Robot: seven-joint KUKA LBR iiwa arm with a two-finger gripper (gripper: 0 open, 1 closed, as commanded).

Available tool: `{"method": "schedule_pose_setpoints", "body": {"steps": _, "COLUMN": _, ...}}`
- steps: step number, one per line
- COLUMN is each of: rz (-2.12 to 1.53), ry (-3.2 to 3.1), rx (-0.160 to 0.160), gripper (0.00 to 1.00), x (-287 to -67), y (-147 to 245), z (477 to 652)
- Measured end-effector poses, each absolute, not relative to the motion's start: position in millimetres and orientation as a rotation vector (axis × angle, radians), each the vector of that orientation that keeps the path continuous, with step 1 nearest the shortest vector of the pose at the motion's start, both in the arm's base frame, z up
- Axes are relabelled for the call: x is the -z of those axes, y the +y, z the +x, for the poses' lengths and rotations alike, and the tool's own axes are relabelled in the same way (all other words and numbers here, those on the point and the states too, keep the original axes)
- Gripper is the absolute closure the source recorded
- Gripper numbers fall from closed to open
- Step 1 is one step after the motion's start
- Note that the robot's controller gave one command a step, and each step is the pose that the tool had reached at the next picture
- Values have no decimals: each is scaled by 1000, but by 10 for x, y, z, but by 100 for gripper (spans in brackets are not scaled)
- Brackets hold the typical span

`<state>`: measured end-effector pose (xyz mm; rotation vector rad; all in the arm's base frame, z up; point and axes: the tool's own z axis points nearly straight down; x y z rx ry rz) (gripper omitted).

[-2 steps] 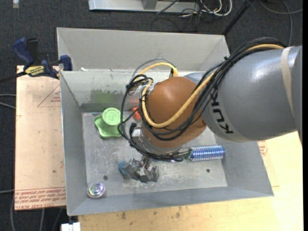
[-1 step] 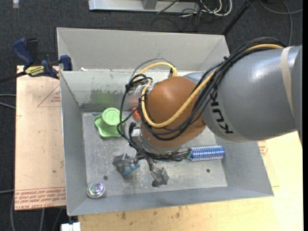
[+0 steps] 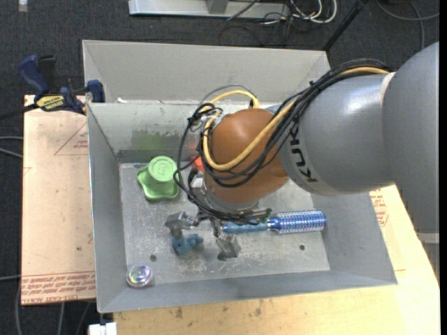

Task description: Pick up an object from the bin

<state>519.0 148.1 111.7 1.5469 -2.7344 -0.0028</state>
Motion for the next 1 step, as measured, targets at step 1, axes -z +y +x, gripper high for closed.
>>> {"method": "schedule_pose_setpoints", "body": {"steps": 1, "rz": 1537, "ry": -2740, "rx": 6, "gripper": 0, "x": -679, "y": 1527, "z": 5157}}
